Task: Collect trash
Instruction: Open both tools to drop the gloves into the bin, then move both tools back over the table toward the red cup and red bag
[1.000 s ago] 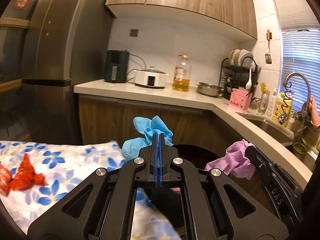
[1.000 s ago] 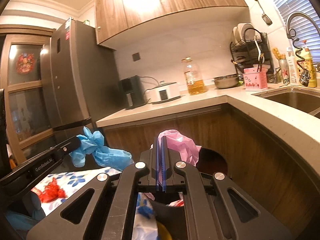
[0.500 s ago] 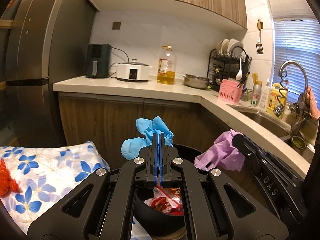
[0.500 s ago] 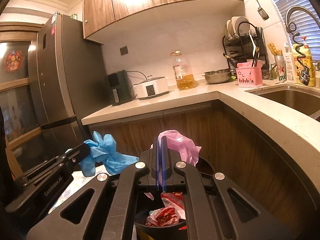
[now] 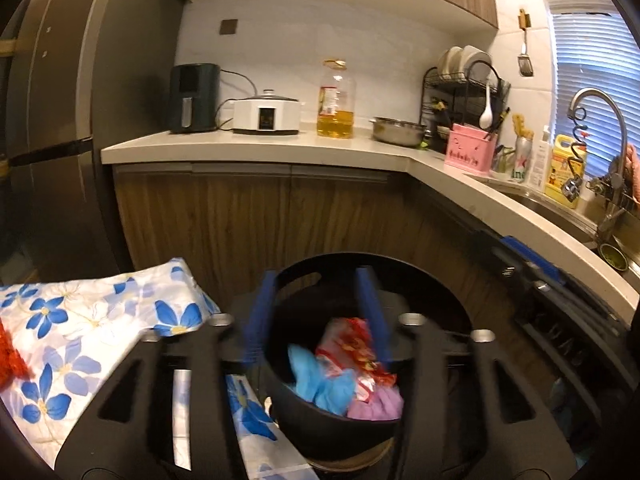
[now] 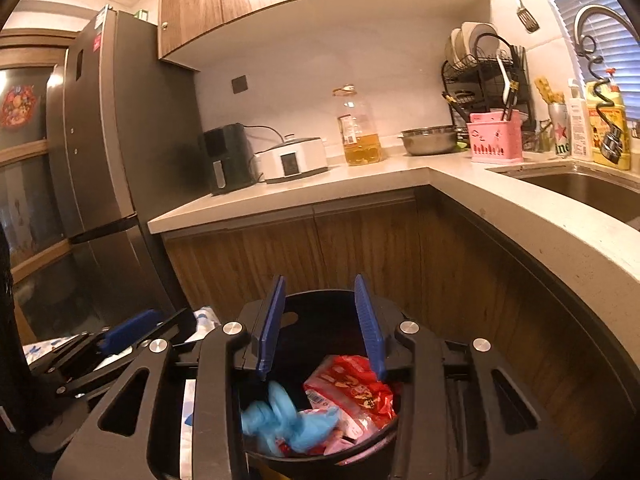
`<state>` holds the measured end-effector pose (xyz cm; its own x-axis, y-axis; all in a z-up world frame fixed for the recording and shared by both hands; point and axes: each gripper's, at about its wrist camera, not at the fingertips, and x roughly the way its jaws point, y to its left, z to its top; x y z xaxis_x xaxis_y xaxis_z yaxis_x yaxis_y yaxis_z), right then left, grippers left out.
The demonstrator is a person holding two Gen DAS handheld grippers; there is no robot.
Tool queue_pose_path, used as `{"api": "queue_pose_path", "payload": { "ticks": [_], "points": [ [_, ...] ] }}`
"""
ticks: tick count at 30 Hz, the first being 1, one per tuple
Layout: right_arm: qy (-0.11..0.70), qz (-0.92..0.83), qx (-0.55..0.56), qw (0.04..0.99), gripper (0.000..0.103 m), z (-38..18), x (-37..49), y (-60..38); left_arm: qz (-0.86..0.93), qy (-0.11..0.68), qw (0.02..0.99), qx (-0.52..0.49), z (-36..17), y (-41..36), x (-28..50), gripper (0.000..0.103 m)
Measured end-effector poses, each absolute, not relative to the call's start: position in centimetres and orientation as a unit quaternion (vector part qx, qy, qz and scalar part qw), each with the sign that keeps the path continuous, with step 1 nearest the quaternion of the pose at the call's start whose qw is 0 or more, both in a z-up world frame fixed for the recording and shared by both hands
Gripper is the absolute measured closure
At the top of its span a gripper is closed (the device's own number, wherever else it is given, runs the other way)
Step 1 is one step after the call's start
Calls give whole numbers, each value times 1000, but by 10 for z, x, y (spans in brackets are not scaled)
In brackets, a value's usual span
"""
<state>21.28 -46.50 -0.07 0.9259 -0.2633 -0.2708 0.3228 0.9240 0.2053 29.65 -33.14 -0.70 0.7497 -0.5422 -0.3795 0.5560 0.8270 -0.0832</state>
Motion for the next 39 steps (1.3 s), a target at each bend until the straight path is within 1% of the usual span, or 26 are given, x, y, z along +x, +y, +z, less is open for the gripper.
{"api": "queue_pose_path", "payload": {
  "ticks": [2, 4, 5, 6, 7, 9, 12, 13, 18, 27, 39],
  "points": [
    [119, -156, 127, 972, 56, -3, 208, -467, -280, 198, 939, 16, -10, -324, 297, 41],
    [120, -160, 129, 971, 51, -4, 200, -465, -271, 201, 942, 7, -13, -313, 295, 35],
    [119, -161, 129, 971, 46, -4, 198, -464, -265, 201, 943, 2, -14, -307, 292, 29],
    [118, -163, 129, 971, 40, -4, 193, -462, -259, 201, 945, -2, -14, -302, 291, 26],
    [116, -162, 129, 971, 37, -5, 188, -459, -252, 199, 947, -9, -15, -293, 286, 24],
    [113, -159, 129, 972, 29, -6, 180, -451, -242, 197, 950, -19, -15, -278, 278, 21],
    [111, -153, 118, 975, 22, -10, 168, -435, -219, 185, 957, -32, -16, -251, 263, 14],
    [110, -152, 112, 976, 21, -11, 163, -427, -208, 179, 961, -33, -16, -241, 257, 11],
    [121, -122, 105, 979, 18, -15, 156, -397, -149, 182, 971, -43, -23, -193, 241, 9],
    [136, -58, 105, 983, 17, -25, 163, -325, -46, 172, 984, -31, -34, -99, 216, 9],
    [186, 38, 75, 979, 17, -45, 214, -205, 73, 188, 978, -48, -46, 27, 223, 9]
  ]
}}
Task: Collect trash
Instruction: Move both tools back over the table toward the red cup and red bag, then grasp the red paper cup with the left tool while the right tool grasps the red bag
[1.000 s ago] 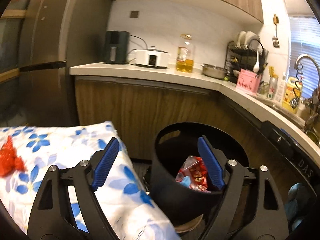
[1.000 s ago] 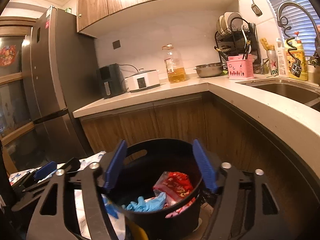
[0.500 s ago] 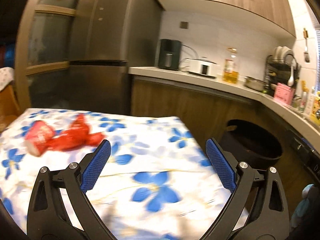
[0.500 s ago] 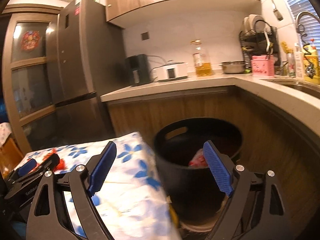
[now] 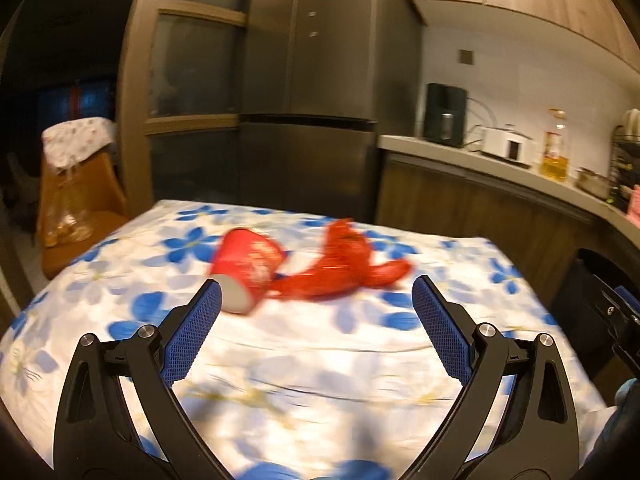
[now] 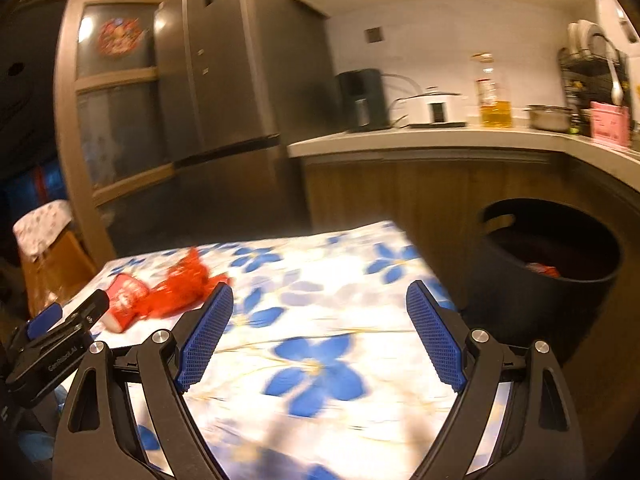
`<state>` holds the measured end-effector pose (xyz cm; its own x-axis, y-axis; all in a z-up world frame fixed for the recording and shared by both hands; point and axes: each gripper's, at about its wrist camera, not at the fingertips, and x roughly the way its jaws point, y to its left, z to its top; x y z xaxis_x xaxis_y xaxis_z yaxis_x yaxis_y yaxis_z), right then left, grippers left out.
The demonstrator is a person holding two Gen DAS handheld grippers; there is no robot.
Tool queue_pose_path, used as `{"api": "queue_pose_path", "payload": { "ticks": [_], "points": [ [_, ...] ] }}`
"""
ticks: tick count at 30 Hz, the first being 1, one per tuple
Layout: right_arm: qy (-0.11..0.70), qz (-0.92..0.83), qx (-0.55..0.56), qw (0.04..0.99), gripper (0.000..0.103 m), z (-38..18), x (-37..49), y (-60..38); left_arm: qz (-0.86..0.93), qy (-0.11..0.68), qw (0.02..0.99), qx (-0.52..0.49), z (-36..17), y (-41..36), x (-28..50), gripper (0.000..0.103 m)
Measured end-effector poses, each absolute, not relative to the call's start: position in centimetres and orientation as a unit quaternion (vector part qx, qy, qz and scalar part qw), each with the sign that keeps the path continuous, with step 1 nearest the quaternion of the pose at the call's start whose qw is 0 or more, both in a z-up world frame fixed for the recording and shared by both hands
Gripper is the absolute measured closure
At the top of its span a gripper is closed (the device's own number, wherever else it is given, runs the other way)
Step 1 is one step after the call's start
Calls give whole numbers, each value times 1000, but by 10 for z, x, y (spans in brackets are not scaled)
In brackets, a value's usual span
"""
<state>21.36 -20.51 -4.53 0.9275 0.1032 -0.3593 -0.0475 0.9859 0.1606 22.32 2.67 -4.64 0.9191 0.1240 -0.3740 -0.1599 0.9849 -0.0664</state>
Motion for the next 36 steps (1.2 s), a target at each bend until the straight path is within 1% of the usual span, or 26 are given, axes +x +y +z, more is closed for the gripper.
{"api": "queue_pose_path", "payload": {
  "ticks": [6, 13, 17, 20, 22, 29, 30, 32, 33, 34, 35, 36],
  "points": [
    [205, 75, 65, 974, 17, -57, 240, -152, 102, 191, 975, -56, -51, 68, 241, 9],
    [218, 96, 51, 970, 17, -63, 273, -107, 104, 207, 970, -73, -57, 90, 267, 9],
    [221, 99, 45, 969, 17, -64, 291, -90, 103, 232, 964, -82, -64, 97, 284, 9],
    [226, 100, 41, 968, 20, -65, 306, -78, 107, 253, 956, -102, -70, 107, 294, 9],
    [227, 104, 40, 967, 20, -67, 314, -73, 109, 265, 950, -125, -75, 117, 300, 9],
    [246, 114, 29, 962, 27, -77, 335, -62, 90, 294, 938, -159, -89, 131, 315, 15],
    [249, 114, 27, 961, 29, -78, 338, -61, 89, 296, 938, -159, -90, 131, 316, 16],
    [250, 119, 23, 961, 31, -79, 342, -57, 85, 305, 935, -160, -93, 131, 321, 26],
    [251, 120, 22, 960, 32, -79, 343, -55, 80, 310, 934, -160, -95, 130, 323, 28],
    [254, 122, 20, 959, 34, -80, 345, -53, 73, 312, 933, -162, -96, 130, 324, 33],
    [259, 124, 19, 958, 37, -81, 347, -52, 70, 313, 933, -164, -97, 130, 324, 36],
    [262, 125, 18, 957, 41, -83, 349, -51, 67, 315, 932, -167, -98, 131, 324, 41]
  ]
}}
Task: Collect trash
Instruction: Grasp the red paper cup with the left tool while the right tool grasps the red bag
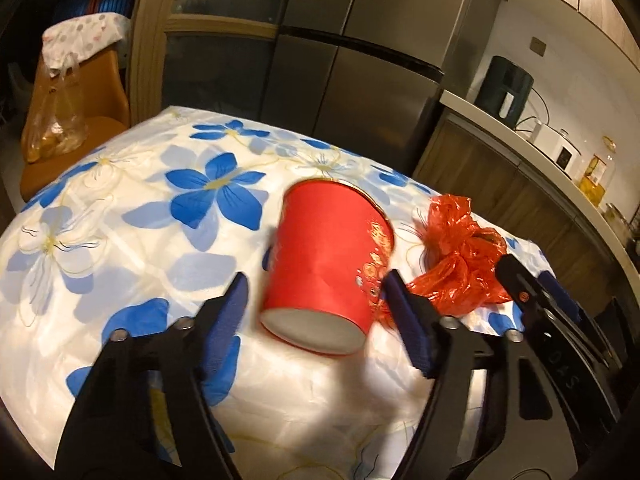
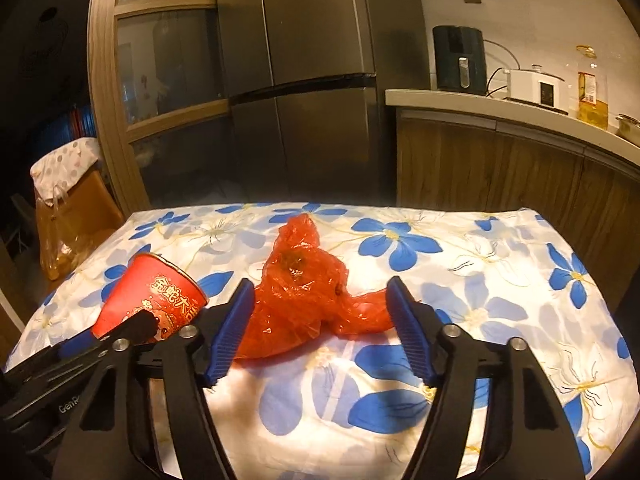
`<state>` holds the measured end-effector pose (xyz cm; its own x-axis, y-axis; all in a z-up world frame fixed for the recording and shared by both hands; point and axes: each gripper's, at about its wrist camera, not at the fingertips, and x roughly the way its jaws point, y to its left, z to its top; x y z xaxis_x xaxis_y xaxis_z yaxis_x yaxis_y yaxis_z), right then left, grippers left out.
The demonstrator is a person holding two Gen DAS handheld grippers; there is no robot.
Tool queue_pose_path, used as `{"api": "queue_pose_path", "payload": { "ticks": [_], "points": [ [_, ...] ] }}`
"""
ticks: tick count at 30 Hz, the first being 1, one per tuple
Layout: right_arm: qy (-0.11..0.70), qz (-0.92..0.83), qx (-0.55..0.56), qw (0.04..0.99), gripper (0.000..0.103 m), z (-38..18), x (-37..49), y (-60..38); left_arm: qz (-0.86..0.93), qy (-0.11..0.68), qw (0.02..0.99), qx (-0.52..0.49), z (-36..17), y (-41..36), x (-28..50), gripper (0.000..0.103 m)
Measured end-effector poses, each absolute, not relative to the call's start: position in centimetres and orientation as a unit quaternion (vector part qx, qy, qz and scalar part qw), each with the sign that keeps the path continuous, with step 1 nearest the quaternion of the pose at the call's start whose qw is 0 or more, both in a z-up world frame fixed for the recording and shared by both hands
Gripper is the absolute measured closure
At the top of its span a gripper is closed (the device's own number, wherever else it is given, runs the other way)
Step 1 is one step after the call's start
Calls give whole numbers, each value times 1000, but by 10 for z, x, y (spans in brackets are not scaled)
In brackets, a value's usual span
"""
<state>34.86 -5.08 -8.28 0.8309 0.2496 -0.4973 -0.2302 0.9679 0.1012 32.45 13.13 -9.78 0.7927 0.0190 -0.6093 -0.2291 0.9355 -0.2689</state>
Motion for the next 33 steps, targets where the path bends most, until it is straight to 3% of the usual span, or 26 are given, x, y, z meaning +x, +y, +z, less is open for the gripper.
{"api": "queue_pose_path", "payload": {
  "ticks": [4, 6, 9, 15, 33],
  "points": [
    [283, 133, 15, 950, 59, -89, 355, -48, 57, 314, 930, -181, -101, 134, 324, 43],
    [291, 138, 13, 947, 75, -92, 357, -47, 53, 311, 930, -186, -101, 135, 323, 43],
    [294, 146, 11, 945, 91, -93, 357, -45, 49, 305, 931, -194, -100, 137, 320, 44],
    [269, 152, 13, 951, 97, -84, 345, -49, 42, 283, 937, -200, -94, 140, 312, 44],
    [203, 130, 49, 969, 98, -40, 267, -113, 55, 274, 946, -163, -63, 113, 281, 44]
  ]
}}
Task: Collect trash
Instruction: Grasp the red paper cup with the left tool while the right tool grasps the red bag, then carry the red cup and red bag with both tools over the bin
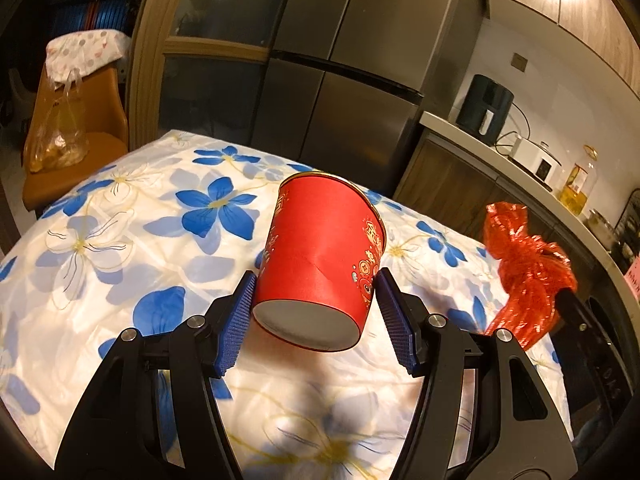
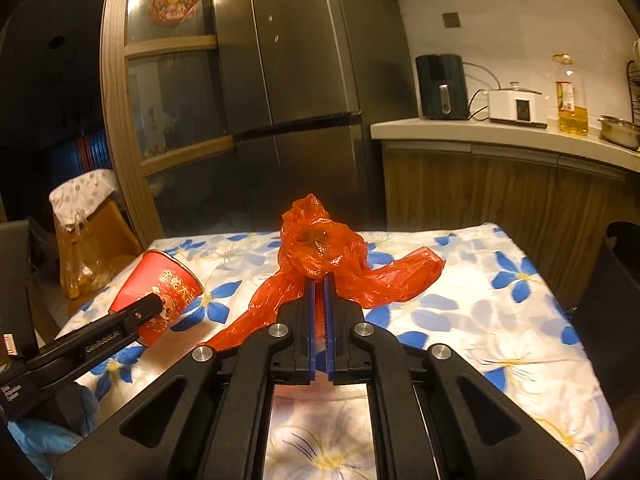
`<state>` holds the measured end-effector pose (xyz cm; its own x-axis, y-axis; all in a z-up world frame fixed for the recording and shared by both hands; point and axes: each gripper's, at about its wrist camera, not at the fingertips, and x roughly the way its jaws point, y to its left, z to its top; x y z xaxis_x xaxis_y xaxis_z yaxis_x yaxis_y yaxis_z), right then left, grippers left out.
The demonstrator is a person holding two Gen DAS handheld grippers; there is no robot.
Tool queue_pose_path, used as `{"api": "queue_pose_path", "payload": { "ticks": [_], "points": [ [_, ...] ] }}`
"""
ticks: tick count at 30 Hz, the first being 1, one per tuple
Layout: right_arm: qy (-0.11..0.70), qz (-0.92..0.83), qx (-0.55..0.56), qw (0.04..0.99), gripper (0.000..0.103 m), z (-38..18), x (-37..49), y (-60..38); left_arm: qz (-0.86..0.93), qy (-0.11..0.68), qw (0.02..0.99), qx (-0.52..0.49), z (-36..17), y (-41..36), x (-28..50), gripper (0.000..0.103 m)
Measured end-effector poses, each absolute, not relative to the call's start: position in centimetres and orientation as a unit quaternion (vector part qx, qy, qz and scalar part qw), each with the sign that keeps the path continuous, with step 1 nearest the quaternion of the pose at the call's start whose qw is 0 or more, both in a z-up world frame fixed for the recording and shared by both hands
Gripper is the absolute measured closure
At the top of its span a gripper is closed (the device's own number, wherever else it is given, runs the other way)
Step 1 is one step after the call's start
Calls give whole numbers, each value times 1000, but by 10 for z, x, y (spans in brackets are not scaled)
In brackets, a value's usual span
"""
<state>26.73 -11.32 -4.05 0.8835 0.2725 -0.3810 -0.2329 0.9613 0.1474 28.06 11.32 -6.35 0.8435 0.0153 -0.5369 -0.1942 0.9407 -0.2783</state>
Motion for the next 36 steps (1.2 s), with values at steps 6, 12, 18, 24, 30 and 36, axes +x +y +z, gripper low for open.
{"api": "queue_pose_path", "payload": {
  "ticks": [6, 12, 18, 24, 30, 36],
  "points": [
    [186, 120, 54, 974, 98, -29, 242, -136, 43, 260, 953, -149, -47, 91, 264, 44],
    [174, 108, 61, 977, 98, -22, 224, -163, 31, 251, 958, -135, -33, 62, 250, 44],
    [160, 91, 71, 980, 98, -17, 206, -198, 11, 245, 962, -119, -24, 23, 242, 44],
    [147, 57, 85, 984, 98, -13, 192, -239, -29, 246, 964, -99, -18, -26, 241, 44],
    [134, 16, 95, 986, 98, -9, 179, -280, -74, 241, 964, -83, -13, -76, 243, 44],
    [126, -19, 102, 987, 98, -7, 173, -315, -116, 237, 962, -71, -13, -121, 246, 47]
  ]
}}
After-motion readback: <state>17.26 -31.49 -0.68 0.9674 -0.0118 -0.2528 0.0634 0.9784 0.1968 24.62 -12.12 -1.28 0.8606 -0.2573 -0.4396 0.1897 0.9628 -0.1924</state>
